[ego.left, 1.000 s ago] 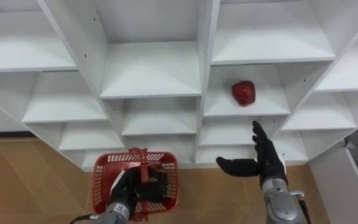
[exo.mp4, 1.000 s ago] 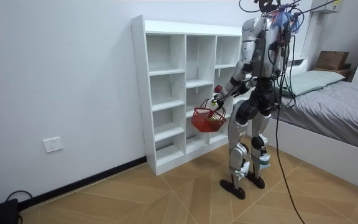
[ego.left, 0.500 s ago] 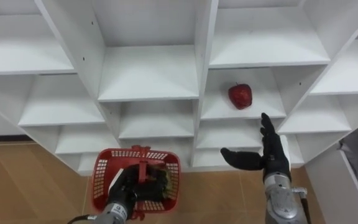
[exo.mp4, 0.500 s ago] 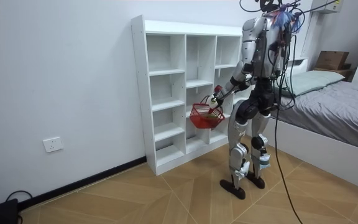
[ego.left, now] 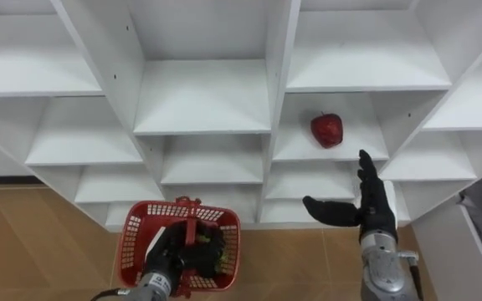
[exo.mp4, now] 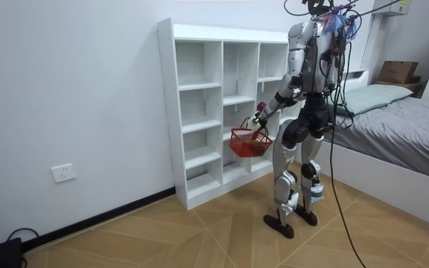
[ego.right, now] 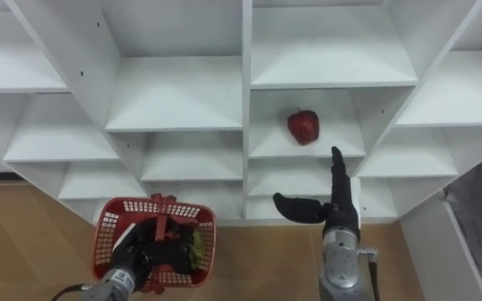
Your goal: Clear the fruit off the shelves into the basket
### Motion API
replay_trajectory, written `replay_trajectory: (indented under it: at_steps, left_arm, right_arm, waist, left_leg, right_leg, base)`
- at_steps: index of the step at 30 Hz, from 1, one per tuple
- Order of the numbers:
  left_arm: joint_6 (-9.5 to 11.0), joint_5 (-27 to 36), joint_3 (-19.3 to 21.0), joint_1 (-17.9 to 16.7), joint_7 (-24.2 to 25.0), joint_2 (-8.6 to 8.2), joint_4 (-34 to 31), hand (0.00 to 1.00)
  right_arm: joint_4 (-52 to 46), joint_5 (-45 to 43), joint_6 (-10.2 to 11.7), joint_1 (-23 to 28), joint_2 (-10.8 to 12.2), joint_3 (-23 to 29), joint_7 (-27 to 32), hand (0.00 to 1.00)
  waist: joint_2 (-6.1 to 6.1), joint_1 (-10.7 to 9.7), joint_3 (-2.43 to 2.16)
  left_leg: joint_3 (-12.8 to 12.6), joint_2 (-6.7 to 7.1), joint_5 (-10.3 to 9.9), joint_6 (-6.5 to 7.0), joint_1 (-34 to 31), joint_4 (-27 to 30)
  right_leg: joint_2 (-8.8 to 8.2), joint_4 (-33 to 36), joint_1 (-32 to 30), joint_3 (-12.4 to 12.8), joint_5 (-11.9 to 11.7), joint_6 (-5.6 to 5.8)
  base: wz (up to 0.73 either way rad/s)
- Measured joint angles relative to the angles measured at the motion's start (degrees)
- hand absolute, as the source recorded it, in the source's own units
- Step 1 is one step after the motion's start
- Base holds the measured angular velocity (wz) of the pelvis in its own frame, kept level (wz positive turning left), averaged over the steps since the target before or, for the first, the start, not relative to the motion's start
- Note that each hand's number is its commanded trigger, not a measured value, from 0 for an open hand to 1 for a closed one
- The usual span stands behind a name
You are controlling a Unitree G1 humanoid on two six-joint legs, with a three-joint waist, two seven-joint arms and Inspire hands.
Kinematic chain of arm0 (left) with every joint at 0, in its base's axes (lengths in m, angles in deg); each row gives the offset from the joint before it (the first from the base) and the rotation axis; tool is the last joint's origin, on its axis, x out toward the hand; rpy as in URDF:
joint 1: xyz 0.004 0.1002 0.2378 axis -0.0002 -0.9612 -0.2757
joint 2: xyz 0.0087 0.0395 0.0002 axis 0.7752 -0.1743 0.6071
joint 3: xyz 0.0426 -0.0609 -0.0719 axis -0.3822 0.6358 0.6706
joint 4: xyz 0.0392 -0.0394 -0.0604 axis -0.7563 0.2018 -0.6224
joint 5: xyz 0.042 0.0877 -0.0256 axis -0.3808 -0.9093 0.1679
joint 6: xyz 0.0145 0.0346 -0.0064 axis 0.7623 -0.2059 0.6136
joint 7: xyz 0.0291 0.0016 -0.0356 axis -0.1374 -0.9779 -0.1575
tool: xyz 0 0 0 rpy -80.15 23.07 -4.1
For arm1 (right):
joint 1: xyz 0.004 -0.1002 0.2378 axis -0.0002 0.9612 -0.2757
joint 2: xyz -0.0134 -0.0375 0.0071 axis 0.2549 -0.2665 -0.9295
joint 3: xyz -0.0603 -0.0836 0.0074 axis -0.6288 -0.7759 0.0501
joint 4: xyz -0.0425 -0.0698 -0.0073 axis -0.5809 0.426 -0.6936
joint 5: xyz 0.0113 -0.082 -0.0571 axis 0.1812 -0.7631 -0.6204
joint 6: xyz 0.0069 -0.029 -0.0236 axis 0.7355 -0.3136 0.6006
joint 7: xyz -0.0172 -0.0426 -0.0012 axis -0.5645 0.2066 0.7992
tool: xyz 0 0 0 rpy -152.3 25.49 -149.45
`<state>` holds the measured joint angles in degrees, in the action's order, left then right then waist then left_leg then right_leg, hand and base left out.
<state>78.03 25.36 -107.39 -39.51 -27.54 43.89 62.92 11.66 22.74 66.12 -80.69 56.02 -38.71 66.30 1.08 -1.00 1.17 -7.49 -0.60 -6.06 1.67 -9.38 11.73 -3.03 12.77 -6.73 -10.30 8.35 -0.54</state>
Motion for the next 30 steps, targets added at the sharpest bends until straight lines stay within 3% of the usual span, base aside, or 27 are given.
replay_trajectory:
  at_steps: [4,9,11,16,20,30]
  left_arm:
    - [0.0,0.3,0.2,0.9,0.1,0.07,2.5,1.00]
    - [-0.5,0.4,0.3,0.9,0.7,0.41,3.1,1.00]
    - [-0.7,0.4,0.3,0.8,1.2,0.39,3.2,1.00]
    - [-0.8,-0.1,0.5,0.8,1.5,0.51,3.6,1.00]
    - [-0.9,-0.2,0.5,1.5,2.3,0.46,5.4,1.00]
    - [-1.6,-0.1,0.4,3.7,2.4,0.00,7.4,1.00]
  right_arm:
    - [2.4,-0.1,0.1,-3.9,-0.7,2.4,0.8,0.00]
    - [2.7,-0.2,0.0,-6.6,-2.3,4.1,2.1,0.00]
    - [3.8,-0.2,0.0,-8.1,-2.6,4.3,2.5,0.00]
    - [6.1,-0.1,-0.2,-11.4,-3.1,5.2,2.5,0.00]
    - [6.8,-0.1,-0.2,-13.6,-4.7,6.8,3.7,0.00]
    - [6.9,-3.8,-0.2,-17.0,-5.1,6.7,5.9,0.00]
  waist:
    - [-0.03,-0.1,0.36]
    - [0.06,0.7,0.46]
    - [0.53,1.1,0.82]
    - [0.94,1.9,1.42]
    - [0.99,3.1,1.49]
    - [1.63,4.6,1.88]
  left_leg:
    - [0.9,0.36,-0.1,0.13,-0.4,0.5]
    - [1.7,0.41,-0.6,0.08,-3.5,2.8]
    - [1.6,0.67,-0.7,0.09,-4.3,4.0]
    - [2.3,0.40,-2.1,-0.18,-6.8,8.1]
    - [2.9,0.39,-2.6,-0.20,-10.7,11.1]
    - [2.8,0.30,-2.6,-0.23,-16.0,14.7]
  right_leg:
    - [-0.84,1.3,-0.4,-0.8,0.8,0.01]
    - [-1.12,4.3,-3.5,-0.8,1.9,-0.16]
    - [-2.02,7.1,-4.7,-1.4,3.3,-0.38]
    - [-2.42,10.7,-6.8,-2.1,5.2,-0.87]
    - [-3.01,14.4,-10.6,-2.6,6.2,-1.26]
    - [-3.88,19.5,-16.6,-2.6,7.1,-1.99]
  base:
    - [0.10]
    - [0.08]
    - [0.07]
    - [0.10]
    - [0.12]
    - [0.00]
